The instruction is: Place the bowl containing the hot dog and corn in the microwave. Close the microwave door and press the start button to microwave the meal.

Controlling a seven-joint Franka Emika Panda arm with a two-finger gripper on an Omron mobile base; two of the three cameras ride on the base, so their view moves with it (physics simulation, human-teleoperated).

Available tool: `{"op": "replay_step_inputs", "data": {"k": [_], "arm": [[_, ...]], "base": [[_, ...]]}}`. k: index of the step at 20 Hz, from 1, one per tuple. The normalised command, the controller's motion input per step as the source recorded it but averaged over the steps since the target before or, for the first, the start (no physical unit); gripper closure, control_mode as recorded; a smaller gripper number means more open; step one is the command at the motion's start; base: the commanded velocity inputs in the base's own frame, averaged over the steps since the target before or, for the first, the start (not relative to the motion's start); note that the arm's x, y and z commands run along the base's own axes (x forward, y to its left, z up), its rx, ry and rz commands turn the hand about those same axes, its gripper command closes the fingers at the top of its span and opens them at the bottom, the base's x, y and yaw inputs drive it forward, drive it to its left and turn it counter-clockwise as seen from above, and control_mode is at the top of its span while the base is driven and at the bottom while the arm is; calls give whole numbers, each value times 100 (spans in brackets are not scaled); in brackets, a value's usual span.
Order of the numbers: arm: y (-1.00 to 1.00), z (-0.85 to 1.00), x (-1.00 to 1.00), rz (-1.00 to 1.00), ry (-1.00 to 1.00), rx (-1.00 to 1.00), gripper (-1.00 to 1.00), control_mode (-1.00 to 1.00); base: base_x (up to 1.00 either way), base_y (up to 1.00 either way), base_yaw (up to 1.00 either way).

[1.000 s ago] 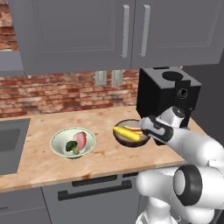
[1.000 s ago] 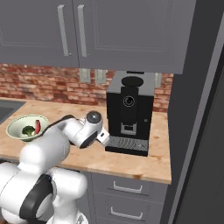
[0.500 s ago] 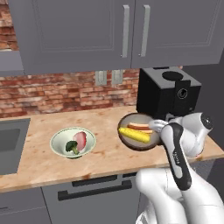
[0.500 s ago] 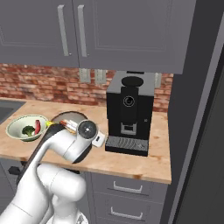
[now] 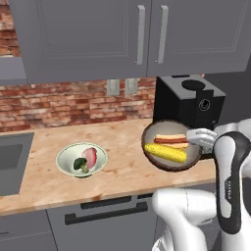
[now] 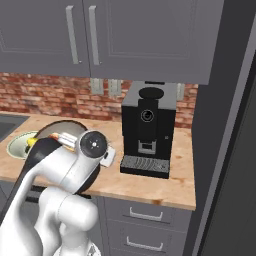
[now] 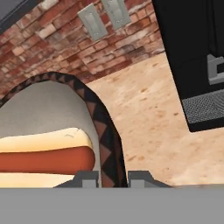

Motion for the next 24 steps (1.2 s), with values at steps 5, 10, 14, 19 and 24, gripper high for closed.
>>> {"op": "replay_step_inputs", "data": {"k": [5, 10, 14, 19, 24], "arm": [[-19, 34, -38, -1, 1, 0, 100, -100], [-13, 17, 0, -4, 0, 0, 100, -100], [-2, 4, 0, 0, 0, 0, 100, 100], [0, 0, 0, 0, 0, 0, 100, 100], [0, 0, 0, 0, 0, 0, 100, 100]], "base": [[0, 0, 0], [0, 0, 0], [0, 0, 0], [-39, 10, 0], [-88, 30, 0]]}}
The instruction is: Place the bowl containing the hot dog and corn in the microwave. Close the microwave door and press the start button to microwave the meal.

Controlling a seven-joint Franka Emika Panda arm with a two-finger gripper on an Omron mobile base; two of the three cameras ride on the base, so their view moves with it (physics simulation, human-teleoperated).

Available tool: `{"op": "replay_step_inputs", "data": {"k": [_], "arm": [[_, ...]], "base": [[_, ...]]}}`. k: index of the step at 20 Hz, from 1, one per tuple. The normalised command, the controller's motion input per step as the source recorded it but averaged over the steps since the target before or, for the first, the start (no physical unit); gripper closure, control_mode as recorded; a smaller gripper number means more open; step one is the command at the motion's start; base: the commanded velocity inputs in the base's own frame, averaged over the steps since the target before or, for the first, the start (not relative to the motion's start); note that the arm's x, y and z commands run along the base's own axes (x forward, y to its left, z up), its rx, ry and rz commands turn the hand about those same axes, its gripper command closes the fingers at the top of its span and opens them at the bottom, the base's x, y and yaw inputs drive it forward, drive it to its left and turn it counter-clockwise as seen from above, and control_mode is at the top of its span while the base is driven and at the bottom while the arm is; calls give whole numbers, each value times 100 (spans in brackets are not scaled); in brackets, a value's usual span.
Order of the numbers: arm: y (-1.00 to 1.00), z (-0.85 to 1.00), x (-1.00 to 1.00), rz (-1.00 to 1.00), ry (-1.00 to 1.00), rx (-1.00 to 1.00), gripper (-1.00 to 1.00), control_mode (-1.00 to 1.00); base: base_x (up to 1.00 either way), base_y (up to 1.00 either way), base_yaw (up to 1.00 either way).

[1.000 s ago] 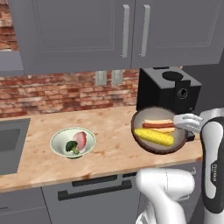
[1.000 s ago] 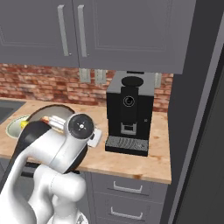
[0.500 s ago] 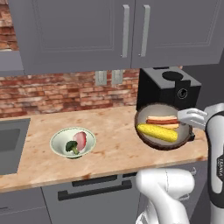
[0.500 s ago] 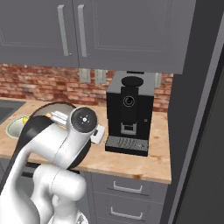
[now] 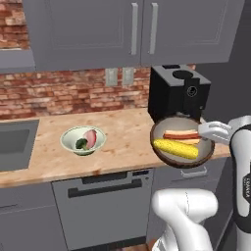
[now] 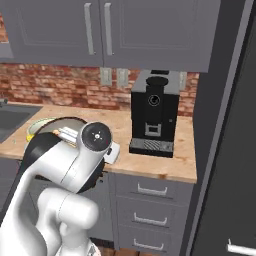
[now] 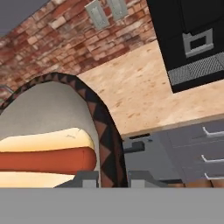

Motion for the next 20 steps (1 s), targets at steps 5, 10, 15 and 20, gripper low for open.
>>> {"op": "replay_step_inputs", "data": {"k": [5, 10, 15, 20], "arm": [[0, 0, 0, 0, 0, 0, 100, 100], [0, 0, 0, 0, 0, 0, 100, 100], [0, 0, 0, 0, 0, 0, 100, 100], [0, 0, 0, 0, 0, 0, 100, 100]], "base": [[-94, 28, -3], [-46, 0, -48], [-20, -6, -64], [-1, -22, -66]]}}
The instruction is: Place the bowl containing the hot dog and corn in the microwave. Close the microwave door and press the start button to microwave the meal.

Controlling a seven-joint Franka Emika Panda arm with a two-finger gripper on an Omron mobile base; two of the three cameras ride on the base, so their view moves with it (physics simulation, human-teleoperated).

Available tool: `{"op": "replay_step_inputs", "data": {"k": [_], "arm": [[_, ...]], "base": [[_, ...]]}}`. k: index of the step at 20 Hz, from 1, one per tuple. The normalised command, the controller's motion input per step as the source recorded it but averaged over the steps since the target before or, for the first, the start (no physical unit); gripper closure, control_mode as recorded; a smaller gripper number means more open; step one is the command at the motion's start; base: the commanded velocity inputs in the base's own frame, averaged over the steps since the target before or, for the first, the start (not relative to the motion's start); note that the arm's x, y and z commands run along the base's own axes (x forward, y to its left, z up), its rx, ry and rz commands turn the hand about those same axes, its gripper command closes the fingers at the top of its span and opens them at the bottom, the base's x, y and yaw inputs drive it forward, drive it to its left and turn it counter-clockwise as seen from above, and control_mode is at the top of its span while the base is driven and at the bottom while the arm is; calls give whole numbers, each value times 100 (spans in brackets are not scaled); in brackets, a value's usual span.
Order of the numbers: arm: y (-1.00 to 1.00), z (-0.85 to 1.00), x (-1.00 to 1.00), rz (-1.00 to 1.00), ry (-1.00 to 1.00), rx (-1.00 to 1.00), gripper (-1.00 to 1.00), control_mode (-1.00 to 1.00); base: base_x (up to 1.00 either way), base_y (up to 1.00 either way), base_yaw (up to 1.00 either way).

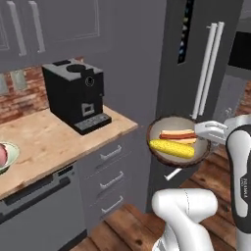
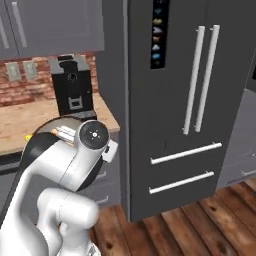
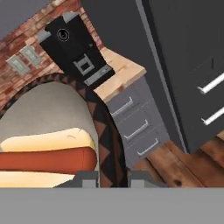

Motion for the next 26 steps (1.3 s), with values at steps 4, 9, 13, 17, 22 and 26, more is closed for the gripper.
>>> {"op": "replay_step_inputs", "data": {"k": [4, 9, 13, 17, 22, 26], "arm": [[0, 0, 0, 0, 0, 0, 100, 100], [0, 0, 0, 0, 0, 0, 100, 100], [0, 0, 0, 0, 0, 0, 100, 100], [0, 0, 0, 0, 0, 0, 100, 100], [0, 0, 0, 0, 0, 0, 100, 100], [0, 0, 0, 0, 0, 0, 100, 100]], "base": [[0, -28, -66], [17, -47, -60], [30, -82, -54], [42, -88, -52], [60, -77, -47], [86, -50, -25]]}}
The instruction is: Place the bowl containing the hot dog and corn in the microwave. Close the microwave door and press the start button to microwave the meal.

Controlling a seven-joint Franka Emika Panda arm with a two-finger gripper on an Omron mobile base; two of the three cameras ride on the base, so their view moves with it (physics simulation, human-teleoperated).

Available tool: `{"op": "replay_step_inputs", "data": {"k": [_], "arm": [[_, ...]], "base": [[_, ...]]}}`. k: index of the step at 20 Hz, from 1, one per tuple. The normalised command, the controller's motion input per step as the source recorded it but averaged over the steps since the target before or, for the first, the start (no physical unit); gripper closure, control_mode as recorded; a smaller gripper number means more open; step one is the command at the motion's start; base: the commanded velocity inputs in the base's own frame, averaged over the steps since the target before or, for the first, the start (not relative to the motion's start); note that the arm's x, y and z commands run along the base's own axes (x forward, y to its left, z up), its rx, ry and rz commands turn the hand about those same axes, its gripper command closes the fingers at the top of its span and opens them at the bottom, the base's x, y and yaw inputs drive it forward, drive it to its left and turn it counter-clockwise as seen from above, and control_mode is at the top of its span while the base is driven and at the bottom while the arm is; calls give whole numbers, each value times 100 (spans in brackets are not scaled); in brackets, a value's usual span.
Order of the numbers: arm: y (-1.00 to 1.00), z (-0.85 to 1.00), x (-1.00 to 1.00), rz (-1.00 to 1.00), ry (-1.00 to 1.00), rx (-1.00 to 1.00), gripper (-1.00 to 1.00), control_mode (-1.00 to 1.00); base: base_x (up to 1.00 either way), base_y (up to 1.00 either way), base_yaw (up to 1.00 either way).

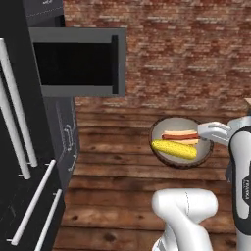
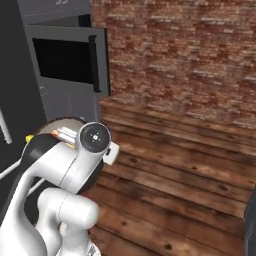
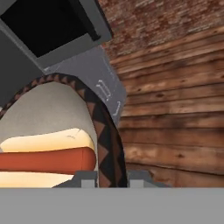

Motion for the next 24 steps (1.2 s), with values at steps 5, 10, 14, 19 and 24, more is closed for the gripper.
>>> {"op": "replay_step_inputs", "data": {"k": [5, 10, 14, 19, 24], "arm": [[0, 0, 0, 0, 0, 0, 100, 100], [0, 0, 0, 0, 0, 0, 100, 100], [0, 0, 0, 0, 0, 0, 100, 100], [0, 0, 0, 0, 0, 0, 100, 100], [0, 0, 0, 0, 0, 0, 100, 100]], "base": [[100, -47, -1], [90, -82, 3], [79, -77, 12], [79, -42, 35], [76, -15, 58]]}}
